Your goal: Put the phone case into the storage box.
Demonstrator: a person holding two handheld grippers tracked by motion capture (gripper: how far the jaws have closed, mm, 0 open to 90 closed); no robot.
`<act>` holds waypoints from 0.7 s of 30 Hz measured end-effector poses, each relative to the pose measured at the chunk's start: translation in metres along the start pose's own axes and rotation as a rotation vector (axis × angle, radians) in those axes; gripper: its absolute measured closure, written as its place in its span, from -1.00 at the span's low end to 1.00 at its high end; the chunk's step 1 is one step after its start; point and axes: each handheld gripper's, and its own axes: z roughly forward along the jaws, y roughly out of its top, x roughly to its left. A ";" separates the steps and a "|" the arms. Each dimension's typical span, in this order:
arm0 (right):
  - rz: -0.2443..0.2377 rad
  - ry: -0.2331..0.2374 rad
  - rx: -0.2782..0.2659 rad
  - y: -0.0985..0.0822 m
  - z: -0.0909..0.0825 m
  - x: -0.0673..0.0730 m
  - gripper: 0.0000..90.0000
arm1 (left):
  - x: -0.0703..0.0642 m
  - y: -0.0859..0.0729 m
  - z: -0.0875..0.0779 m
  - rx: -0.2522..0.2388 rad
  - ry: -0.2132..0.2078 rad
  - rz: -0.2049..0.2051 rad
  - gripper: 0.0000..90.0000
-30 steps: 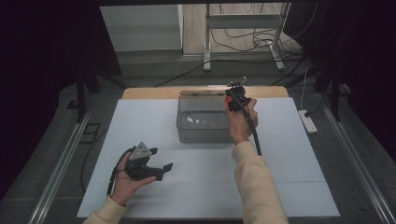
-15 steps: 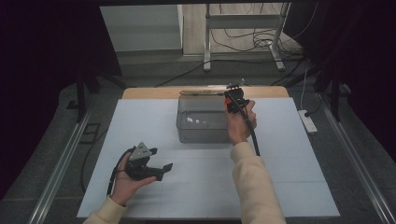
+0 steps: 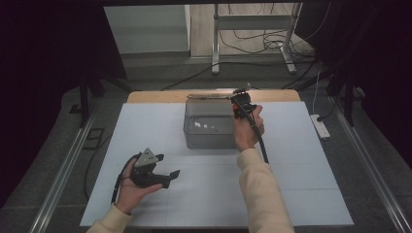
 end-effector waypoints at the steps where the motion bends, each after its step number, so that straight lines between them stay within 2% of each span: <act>1: -0.006 -0.004 0.004 0.000 0.001 0.001 0.78 | 0.000 0.000 0.000 -0.001 0.000 0.000 -0.71; 8: -0.009 -0.022 0.005 -0.001 0.004 0.002 0.78 | 0.001 0.000 0.000 -0.001 0.000 0.000 -0.71; 21: -0.017 -0.019 0.022 -0.004 0.009 0.002 0.78 | 0.001 0.000 0.000 0.001 0.001 0.000 -0.71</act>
